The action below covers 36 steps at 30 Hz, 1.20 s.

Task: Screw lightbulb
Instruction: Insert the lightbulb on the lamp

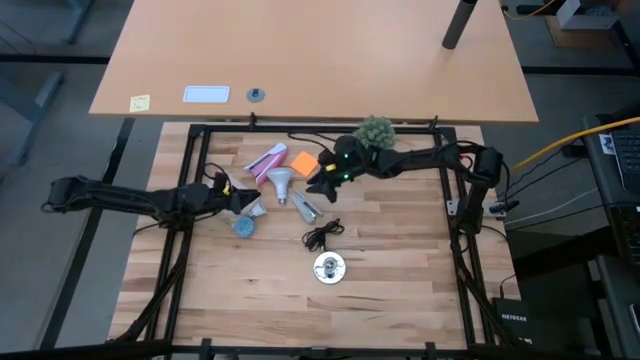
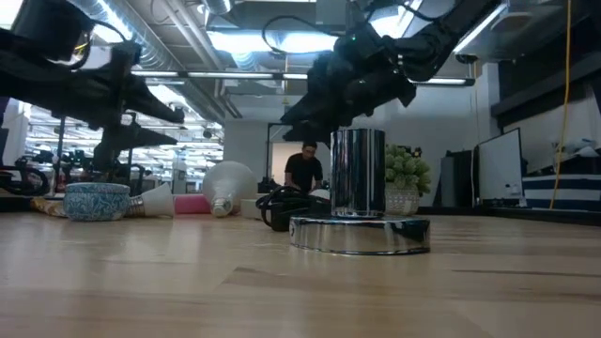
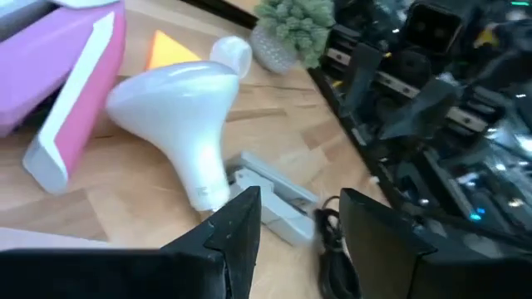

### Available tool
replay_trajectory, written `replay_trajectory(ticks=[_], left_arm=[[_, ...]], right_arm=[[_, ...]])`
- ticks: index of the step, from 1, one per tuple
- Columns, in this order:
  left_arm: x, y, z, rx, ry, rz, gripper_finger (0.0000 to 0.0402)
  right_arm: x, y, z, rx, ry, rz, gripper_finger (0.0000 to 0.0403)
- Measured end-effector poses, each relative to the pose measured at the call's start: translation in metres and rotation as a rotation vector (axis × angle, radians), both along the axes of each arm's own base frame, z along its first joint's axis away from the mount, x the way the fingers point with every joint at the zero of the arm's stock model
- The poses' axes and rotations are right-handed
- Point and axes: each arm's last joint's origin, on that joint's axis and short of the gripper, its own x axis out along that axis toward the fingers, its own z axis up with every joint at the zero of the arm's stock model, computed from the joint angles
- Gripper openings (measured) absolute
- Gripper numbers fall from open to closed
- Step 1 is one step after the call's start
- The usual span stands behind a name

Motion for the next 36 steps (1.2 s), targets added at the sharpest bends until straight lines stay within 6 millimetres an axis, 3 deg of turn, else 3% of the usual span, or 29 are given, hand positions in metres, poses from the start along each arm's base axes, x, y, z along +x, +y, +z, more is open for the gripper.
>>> replay_trajectory(ticks=[5, 14, 26, 36], left_arm=[[0.013, 0.001, 0.000, -0.043, 0.034, 0.026, 0.0155], [0.044, 0.005, 0.006, -0.076, 0.124, 0.111, 0.0155], [0.084, 0.009, -0.006, -0.173, 0.232, 0.166, 0.0155], [0.099, 0.017, -0.015, -0.243, 0.373, 0.250, 0.0155]], right_arm=[[0.005, 0.010, 0.000, 0.026, 0.025, -0.214, 0.0179], [0.006, 0.012, 0.001, 0.152, 0.026, -0.321, 0.0179], [0.008, 0.012, 0.004, 0.168, -0.009, -0.311, 0.0179], [0.008, 0.018, 0.002, 0.205, 0.021, -0.213, 0.0179]])
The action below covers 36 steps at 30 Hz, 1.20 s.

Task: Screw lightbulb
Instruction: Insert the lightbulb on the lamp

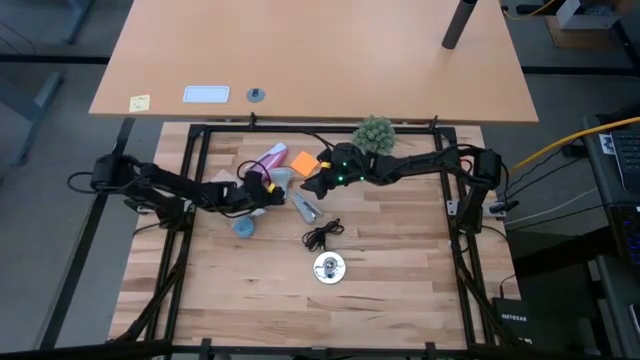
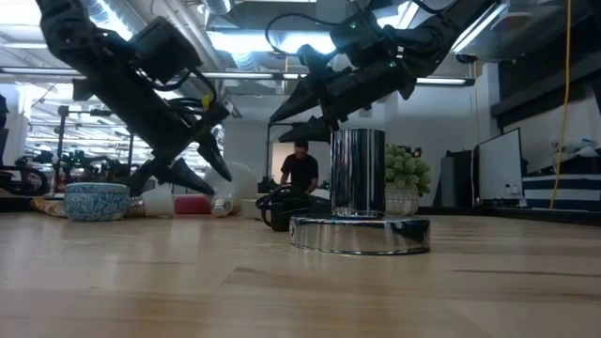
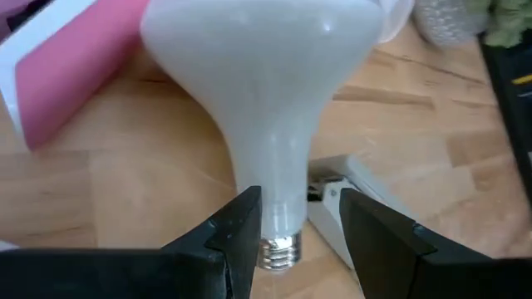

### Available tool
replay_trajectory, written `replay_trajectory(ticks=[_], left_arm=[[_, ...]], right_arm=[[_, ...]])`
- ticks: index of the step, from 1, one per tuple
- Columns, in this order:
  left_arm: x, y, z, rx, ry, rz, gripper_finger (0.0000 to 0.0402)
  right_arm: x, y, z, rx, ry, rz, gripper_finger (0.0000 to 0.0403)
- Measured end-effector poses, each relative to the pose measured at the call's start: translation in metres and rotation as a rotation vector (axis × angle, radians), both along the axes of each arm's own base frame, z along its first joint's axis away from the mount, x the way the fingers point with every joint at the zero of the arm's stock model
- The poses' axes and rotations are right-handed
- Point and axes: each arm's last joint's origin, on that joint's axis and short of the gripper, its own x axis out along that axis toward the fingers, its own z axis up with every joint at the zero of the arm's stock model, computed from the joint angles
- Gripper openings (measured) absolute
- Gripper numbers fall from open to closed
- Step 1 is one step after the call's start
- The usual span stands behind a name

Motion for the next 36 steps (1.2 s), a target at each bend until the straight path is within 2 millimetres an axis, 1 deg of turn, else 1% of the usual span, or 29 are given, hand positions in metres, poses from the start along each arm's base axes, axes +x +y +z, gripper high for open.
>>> replay_trajectory(ticks=[6, 10, 13, 17, 21, 24, 32, 34, 36], left_arm=[[0.003, 0.010, 0.003, -0.006, 0.046, 0.033, 0.0155], [0.001, 0.018, 0.002, -0.006, 0.069, 0.066, 0.0155], [0.001, 0.021, 0.002, 0.023, 0.086, 0.043, 0.0155], [0.000, 0.022, 0.002, 0.052, 0.108, 0.019, 0.0155], [0.001, 0.026, 0.000, 0.075, 0.136, 0.004, 0.0155], [-0.001, 0.030, -0.003, 0.057, 0.143, 0.037, 0.0155], [-0.004, 0.037, -0.003, 0.080, 0.173, 0.039, 0.0155], [-0.004, 0.037, -0.003, 0.084, 0.181, 0.023, 0.0155], [-0.003, 0.037, -0.003, 0.085, 0.194, -0.032, 0.0155]], right_arm=[[0.001, 0.012, -0.003, -0.055, 0.037, 0.023, 0.0179], [0.003, 0.020, -0.003, -0.072, 0.040, 0.028, 0.0179], [0.004, 0.025, -0.004, -0.113, 0.048, 0.003, 0.0179], [0.003, 0.025, -0.005, -0.148, 0.076, -0.049, 0.0179], [0.003, 0.025, -0.006, -0.148, 0.079, -0.049, 0.0179], [0.003, 0.026, -0.007, -0.140, 0.087, -0.037, 0.0179], [-0.002, 0.027, -0.013, -0.132, 0.162, -0.005, 0.0179], [-0.002, 0.027, -0.013, -0.141, 0.168, 0.002, 0.0179], [-0.002, 0.027, -0.013, -0.142, 0.166, 0.002, 0.0179]])
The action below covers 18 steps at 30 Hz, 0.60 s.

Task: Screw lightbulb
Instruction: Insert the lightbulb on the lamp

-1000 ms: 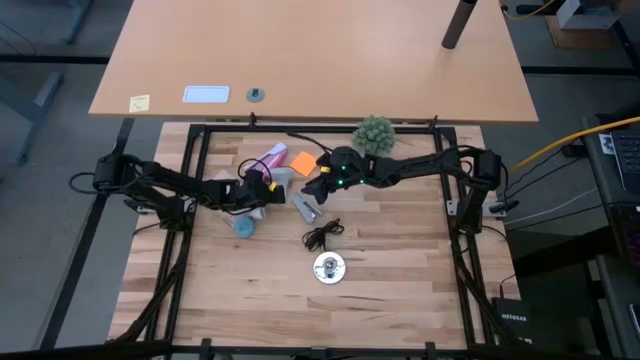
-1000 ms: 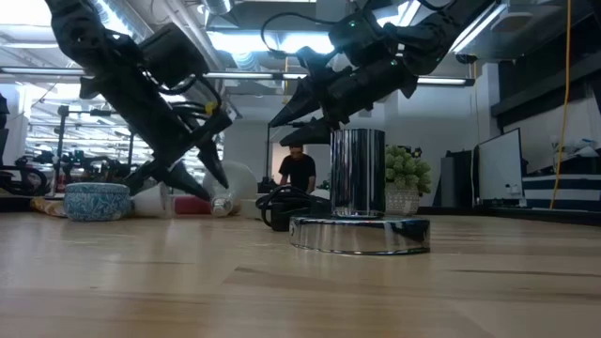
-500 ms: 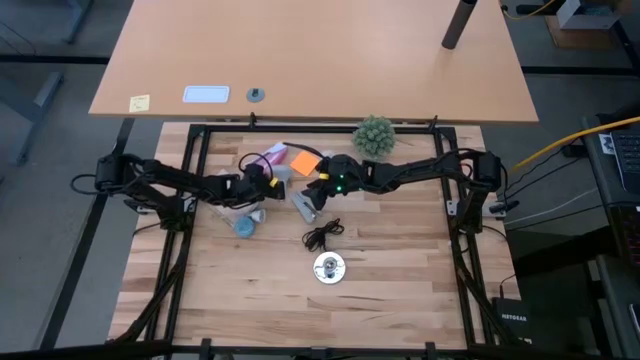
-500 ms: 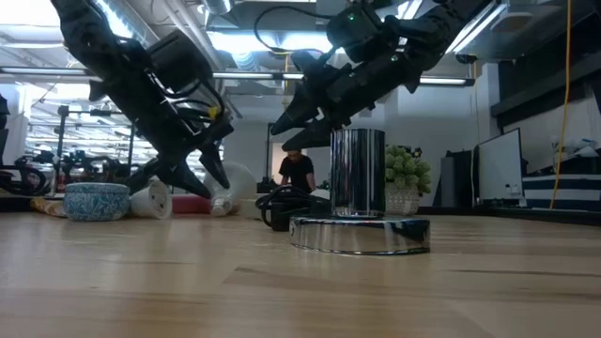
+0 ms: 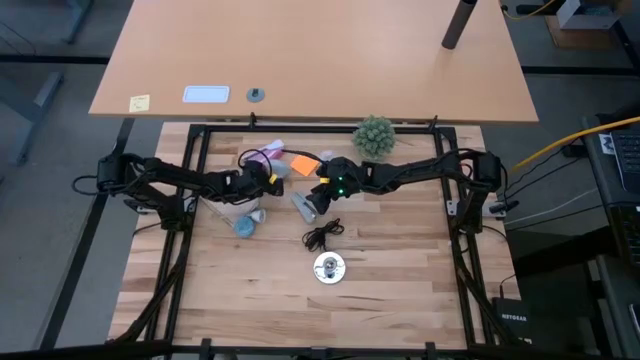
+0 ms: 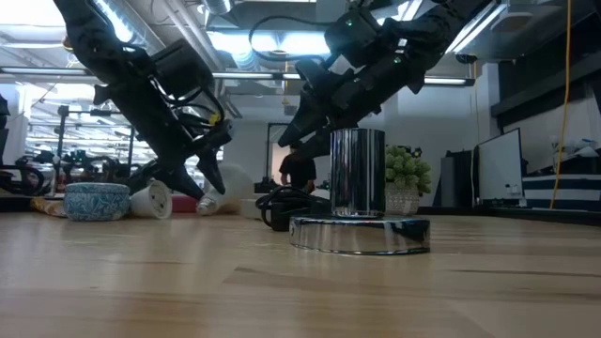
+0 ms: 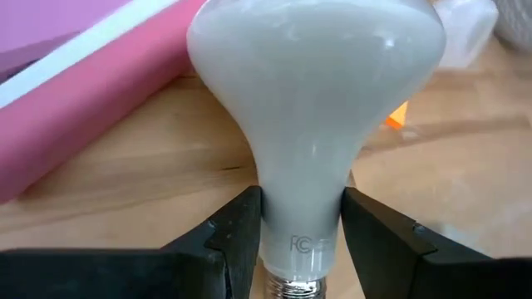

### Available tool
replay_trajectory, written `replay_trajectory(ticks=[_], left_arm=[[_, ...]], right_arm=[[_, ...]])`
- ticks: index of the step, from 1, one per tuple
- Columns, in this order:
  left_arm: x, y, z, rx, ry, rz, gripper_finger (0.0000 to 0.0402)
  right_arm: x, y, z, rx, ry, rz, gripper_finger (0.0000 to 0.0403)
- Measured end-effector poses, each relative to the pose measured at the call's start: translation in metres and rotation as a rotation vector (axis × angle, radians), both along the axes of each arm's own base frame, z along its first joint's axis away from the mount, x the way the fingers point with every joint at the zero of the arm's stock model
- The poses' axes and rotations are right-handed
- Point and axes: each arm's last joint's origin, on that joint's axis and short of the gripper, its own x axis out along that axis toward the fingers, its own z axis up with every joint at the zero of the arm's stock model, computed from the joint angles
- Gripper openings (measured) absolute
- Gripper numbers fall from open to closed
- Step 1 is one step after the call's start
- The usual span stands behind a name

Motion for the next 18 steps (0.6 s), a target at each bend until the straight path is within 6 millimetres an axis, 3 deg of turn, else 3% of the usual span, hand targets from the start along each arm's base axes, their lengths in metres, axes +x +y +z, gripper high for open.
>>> replay_trajectory(ticks=[18], left_arm=[[0.004, -0.006, -0.012, -0.087, 0.081, -0.268, 0.0155]], right_arm=[[0.000, 0.000, 0.000, 0.000, -0.003, 0.001, 0.0179]])
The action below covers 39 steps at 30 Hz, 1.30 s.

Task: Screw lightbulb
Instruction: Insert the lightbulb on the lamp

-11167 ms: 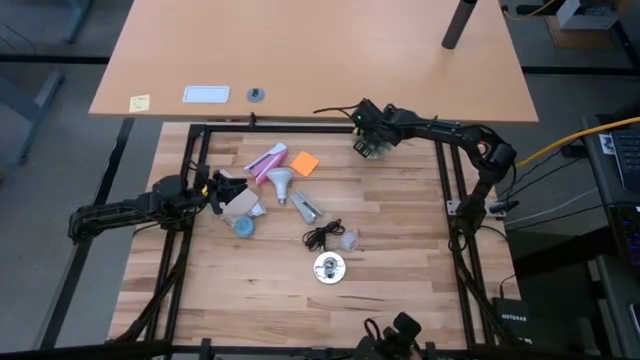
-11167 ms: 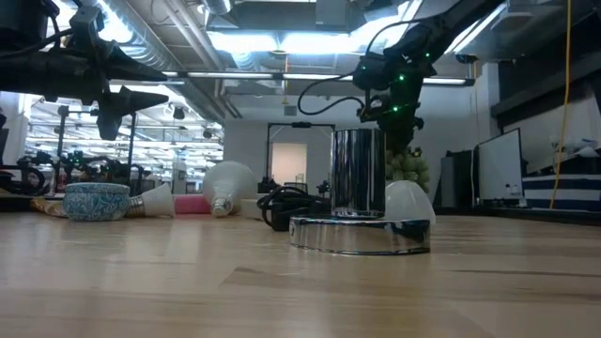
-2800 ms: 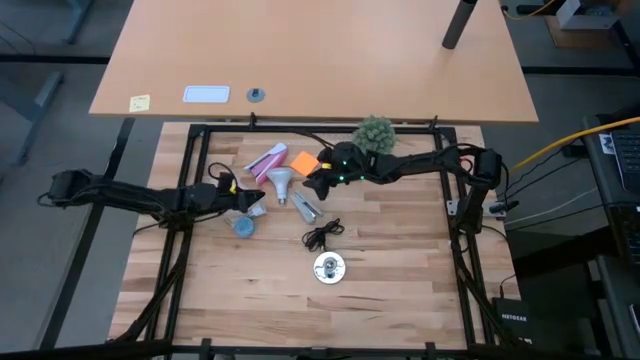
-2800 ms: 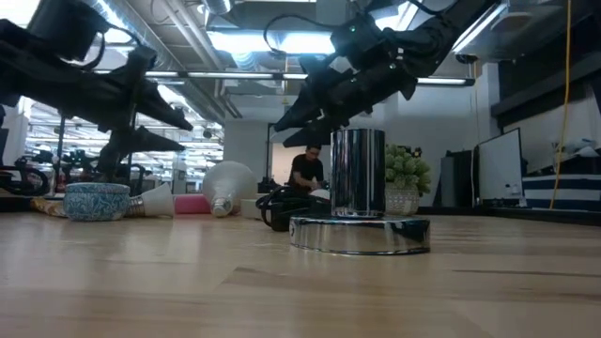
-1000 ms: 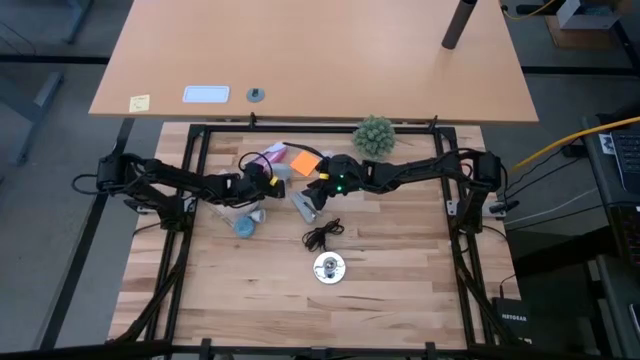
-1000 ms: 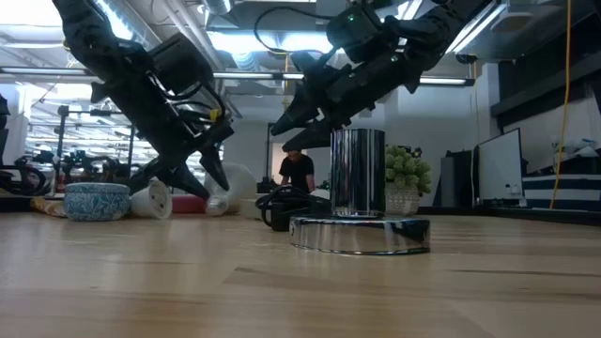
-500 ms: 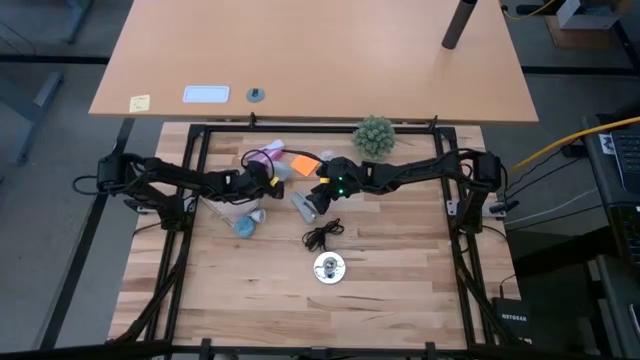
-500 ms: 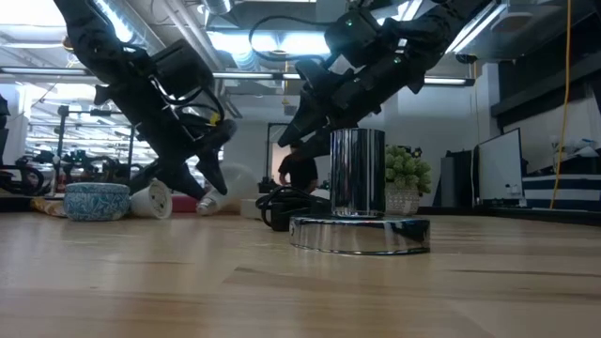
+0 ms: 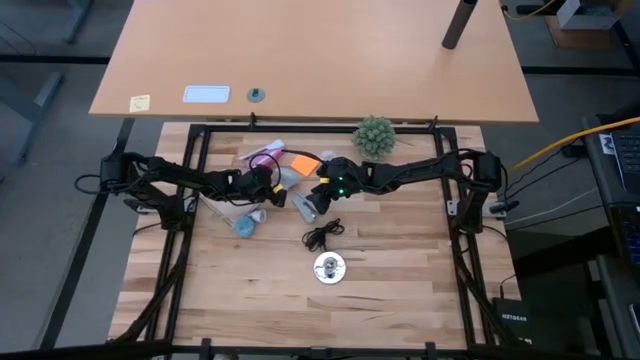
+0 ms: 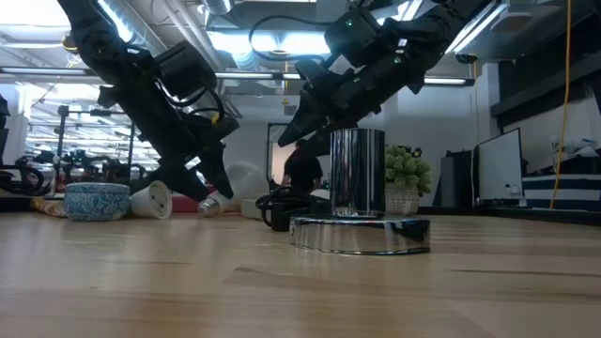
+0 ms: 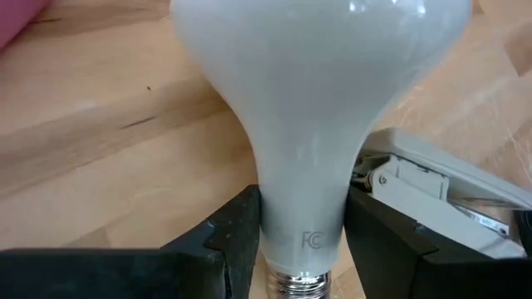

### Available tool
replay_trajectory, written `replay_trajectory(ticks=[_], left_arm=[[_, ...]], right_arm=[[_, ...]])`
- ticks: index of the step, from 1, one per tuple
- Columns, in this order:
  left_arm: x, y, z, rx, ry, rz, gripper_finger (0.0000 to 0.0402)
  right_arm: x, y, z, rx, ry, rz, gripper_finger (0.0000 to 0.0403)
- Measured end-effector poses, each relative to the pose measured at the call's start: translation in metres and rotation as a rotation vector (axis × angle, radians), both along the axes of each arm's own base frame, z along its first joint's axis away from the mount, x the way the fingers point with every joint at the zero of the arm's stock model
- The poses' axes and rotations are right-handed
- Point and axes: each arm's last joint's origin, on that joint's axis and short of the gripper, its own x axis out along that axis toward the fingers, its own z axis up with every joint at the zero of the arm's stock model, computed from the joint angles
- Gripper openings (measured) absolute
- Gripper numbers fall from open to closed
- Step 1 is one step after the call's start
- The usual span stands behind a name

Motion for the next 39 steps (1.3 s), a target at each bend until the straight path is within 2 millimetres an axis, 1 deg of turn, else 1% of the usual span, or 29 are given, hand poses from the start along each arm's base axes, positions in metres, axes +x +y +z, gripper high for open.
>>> replay_trajectory(ticks=[4, 8, 11, 17, 22, 25, 27, 30, 34, 36, 39], left_arm=[[0.001, 0.001, 0.000, 0.003, -0.022, 0.001, 0.0155], [0.008, 0.002, 0.005, 0.012, -0.124, -0.011, 0.0155], [0.011, 0.002, 0.009, 0.024, -0.179, -0.011, 0.0155], [0.012, 0.003, 0.012, 0.026, -0.202, 0.003, 0.0155], [0.014, 0.003, 0.014, 0.023, -0.235, 0.019, 0.0155], [0.018, 0.004, 0.020, 0.035, -0.302, 0.023, 0.0155], [0.021, 0.005, 0.024, 0.048, -0.359, 0.022, 0.0155], [0.025, 0.006, 0.034, 0.076, -0.466, 0.019, 0.0155], [0.030, 0.007, 0.046, 0.106, -0.595, -0.002, 0.0155], [0.032, 0.007, 0.051, 0.114, -0.649, -0.012, 0.0155], [0.034, 0.005, 0.058, 0.119, -0.717, -0.042, 0.0155]], right_arm=[[0.000, 0.000, 0.000, -0.014, 0.000, 0.010, 0.0179], [0.000, -0.001, 0.002, -0.086, -0.006, 0.062, 0.0179], [-0.001, 0.000, 0.008, -0.111, -0.028, 0.102, 0.0179], [-0.008, 0.001, 0.031, -0.175, -0.090, 0.131, 0.0179], [-0.018, 0.003, 0.055, -0.217, -0.140, 0.145, 0.0179], [-0.028, 0.005, 0.072, -0.247, -0.165, 0.183, 0.0179], [-0.037, 0.007, 0.087, -0.275, -0.191, 0.196, 0.0179], [-0.053, 0.010, 0.111, -0.318, -0.240, 0.205, 0.0179], [-0.079, 0.014, 0.140, -0.383, -0.280, 0.210, 0.0179], [-0.092, 0.016, 0.151, -0.425, -0.282, 0.199, 0.0179], [-0.112, 0.018, 0.160, -0.462, -0.247, 0.195, 0.0179]])
